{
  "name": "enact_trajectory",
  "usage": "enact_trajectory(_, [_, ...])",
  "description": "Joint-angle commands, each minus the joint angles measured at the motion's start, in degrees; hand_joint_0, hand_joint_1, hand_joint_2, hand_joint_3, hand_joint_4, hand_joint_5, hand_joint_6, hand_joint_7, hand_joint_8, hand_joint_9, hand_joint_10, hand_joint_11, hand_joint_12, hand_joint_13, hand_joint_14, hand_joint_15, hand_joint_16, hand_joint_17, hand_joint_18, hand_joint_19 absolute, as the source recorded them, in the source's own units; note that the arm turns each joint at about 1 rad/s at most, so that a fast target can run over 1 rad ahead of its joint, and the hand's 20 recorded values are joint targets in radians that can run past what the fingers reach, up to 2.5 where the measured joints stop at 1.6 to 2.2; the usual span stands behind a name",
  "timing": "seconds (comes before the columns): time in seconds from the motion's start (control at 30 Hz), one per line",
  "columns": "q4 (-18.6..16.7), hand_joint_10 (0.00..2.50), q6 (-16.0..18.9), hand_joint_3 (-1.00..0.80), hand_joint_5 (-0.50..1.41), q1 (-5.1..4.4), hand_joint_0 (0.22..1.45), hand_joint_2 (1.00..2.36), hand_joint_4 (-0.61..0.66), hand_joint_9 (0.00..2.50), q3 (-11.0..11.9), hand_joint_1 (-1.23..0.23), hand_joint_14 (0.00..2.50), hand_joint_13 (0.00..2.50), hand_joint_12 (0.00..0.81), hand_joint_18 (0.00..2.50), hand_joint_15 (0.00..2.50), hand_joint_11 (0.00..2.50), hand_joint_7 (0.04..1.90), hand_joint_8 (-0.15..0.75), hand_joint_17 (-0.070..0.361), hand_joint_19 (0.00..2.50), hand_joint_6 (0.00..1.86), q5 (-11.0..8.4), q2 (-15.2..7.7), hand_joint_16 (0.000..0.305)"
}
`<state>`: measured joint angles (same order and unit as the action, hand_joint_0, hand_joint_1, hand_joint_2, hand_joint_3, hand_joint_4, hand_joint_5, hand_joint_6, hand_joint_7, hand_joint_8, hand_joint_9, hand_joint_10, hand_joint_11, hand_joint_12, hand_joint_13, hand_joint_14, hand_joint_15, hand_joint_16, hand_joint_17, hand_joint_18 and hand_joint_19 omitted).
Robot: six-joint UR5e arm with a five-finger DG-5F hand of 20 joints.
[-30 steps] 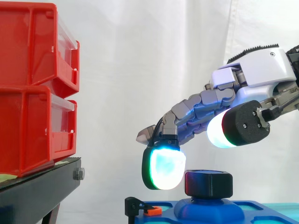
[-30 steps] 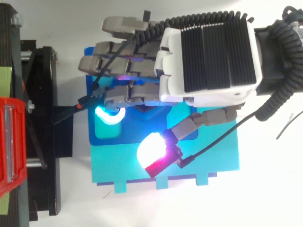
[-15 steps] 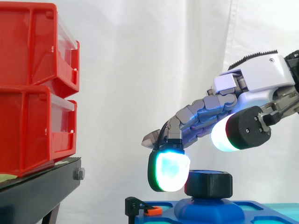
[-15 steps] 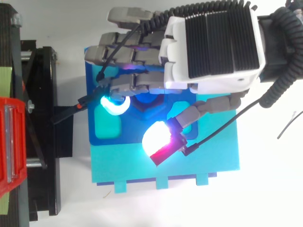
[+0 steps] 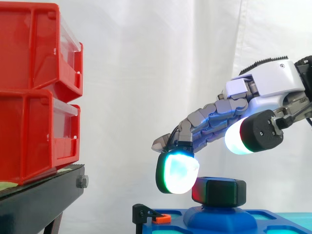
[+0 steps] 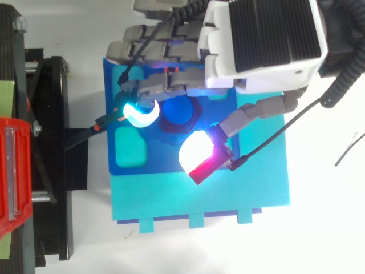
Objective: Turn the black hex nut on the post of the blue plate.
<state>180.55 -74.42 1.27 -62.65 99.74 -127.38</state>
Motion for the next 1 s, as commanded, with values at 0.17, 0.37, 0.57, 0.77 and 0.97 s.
enact_trajectory(0.17, [-1.3,0.0,-0.6,-0.5,-0.22,1.45,0.46,1.0,0.14,0.11,0.0,-0.33,0.0,0.04,0.354,0.0,0.0,0.0,0.9,0.211,0.134,0.08,0.5,1.95,0.0,0.06])
enact_trajectory(0.37, [-1.5,0.0,-0.7,-0.5,-0.22,2.24,0.46,1.0,0.14,0.11,0.0,-0.33,0.0,0.04,0.354,0.0,0.0,0.0,0.9,0.211,0.134,0.08,0.5,3.35,0.0,0.059])
enact_trajectory(0.57, [-2.0,0.0,-0.7,-0.5,-0.22,2.77,0.46,1.0,0.14,0.11,0.0,-0.33,0.0,0.04,0.354,0.0,0.0,0.0,0.9,0.211,0.134,0.08,0.5,3.88,-0.1,0.059])
enact_trajectory(0.77, [-3.6,0.0,-0.7,-0.5,-0.22,2.68,0.46,1.0,0.14,0.12,0.0,-0.33,0.0,0.04,0.354,0.0,0.0,0.0,0.9,0.212,0.134,0.08,0.5,3.88,-0.1,0.059])
enact_trajectory(0.97, [-7.2,0.0,-0.7,-0.5,-0.22,1.89,0.46,1.0,0.14,0.12,0.0,-0.33,0.0,0.04,0.354,0.0,0.0,0.0,0.9,0.212,0.134,0.08,0.5,3.18,-0.1,0.06])
